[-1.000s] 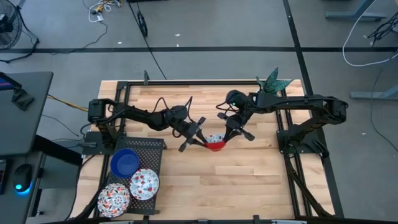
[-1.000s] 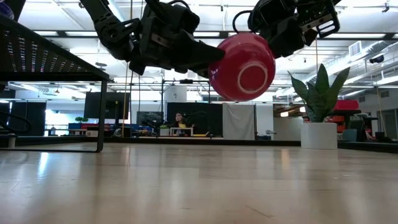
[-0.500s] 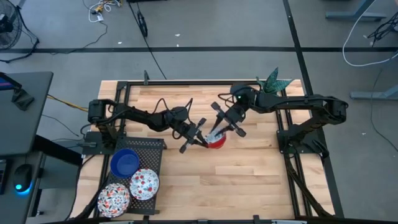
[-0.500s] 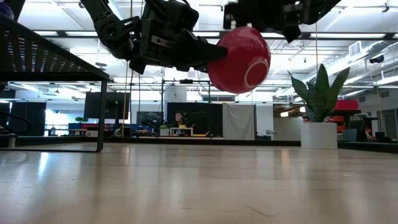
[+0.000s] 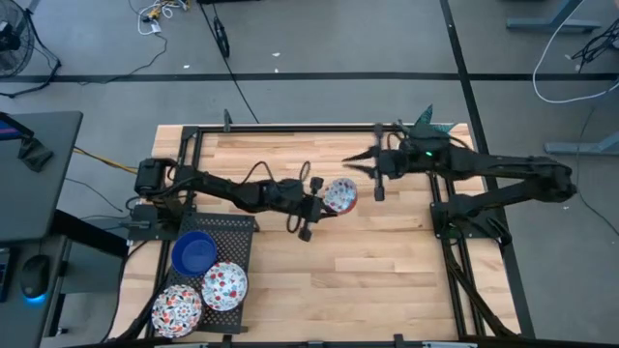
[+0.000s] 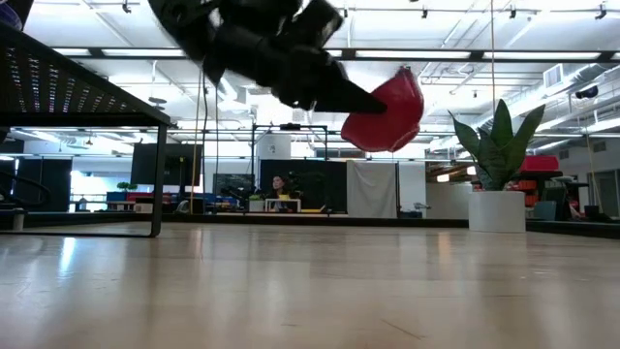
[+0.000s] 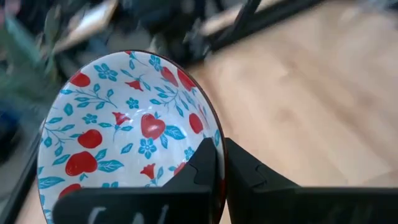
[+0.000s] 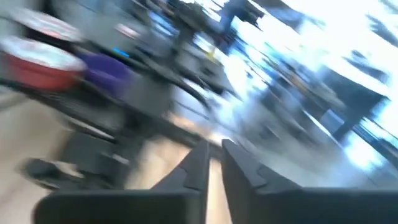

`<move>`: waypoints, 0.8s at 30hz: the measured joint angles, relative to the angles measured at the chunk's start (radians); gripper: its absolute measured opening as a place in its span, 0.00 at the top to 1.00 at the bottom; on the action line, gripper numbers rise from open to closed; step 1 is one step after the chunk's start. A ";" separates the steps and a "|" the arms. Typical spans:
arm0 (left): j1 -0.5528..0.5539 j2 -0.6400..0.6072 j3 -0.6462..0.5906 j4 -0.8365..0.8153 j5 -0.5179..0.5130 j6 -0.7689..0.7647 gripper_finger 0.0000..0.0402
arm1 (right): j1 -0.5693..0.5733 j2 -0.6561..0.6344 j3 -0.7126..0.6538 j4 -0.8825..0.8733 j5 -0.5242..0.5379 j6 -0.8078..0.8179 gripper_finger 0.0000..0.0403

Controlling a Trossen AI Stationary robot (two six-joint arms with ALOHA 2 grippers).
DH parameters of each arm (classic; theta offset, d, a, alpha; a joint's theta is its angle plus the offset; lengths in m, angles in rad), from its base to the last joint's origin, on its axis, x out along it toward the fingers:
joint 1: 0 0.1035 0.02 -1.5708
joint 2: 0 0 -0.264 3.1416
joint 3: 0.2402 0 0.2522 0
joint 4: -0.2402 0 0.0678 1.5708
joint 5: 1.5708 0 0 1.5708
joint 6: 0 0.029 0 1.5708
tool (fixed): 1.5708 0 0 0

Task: Pick & Place Mini bowls

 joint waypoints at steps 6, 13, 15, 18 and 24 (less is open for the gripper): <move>-0.076 0.000 0.236 -0.440 -0.301 -0.015 0.97 | 0.151 -0.122 0.000 -0.252 0.504 0.184 0.98; -0.168 -0.001 0.510 -0.915 -0.362 -0.108 0.97 | 0.313 -0.180 -0.149 -0.399 0.734 0.467 0.99; -0.197 -0.001 0.592 -1.046 -0.381 -0.143 0.97 | 0.358 -0.190 -0.230 -0.352 0.739 0.548 0.99; -0.243 -0.002 0.739 -1.232 -0.436 -0.206 0.97 | 0.417 -0.192 -0.359 -0.222 0.739 0.635 0.99; -0.335 -0.002 0.993 -1.489 -0.543 -0.366 0.97 | 0.501 -0.192 -0.570 0.151 0.739 0.685 0.99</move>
